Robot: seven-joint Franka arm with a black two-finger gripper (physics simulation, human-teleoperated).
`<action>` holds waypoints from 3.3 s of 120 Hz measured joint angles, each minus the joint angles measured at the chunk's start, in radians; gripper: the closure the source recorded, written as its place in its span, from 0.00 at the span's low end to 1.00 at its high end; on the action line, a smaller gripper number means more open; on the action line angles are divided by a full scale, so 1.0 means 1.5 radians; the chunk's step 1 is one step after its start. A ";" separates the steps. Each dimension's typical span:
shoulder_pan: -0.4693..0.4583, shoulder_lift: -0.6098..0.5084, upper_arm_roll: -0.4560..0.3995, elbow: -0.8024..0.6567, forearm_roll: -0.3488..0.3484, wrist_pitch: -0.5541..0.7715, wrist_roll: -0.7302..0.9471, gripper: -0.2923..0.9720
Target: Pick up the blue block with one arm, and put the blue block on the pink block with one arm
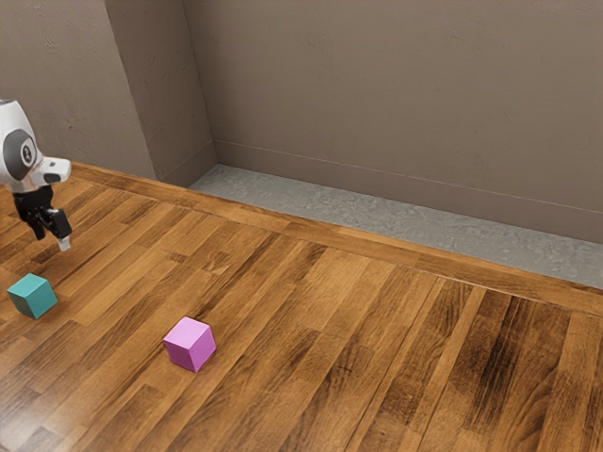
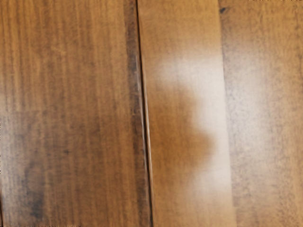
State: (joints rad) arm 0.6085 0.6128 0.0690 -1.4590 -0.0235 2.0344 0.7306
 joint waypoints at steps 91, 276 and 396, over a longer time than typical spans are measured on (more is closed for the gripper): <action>0.044 -0.101 -0.024 -0.178 0.017 0.096 -0.011 0.23; 0.073 -0.143 -0.019 -0.346 0.014 0.244 0.061 0.23; 0.073 -0.145 -0.020 -0.353 0.014 0.260 0.055 0.44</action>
State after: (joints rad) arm 0.7179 0.3956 0.0397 -1.9881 -0.0019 2.4242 0.8131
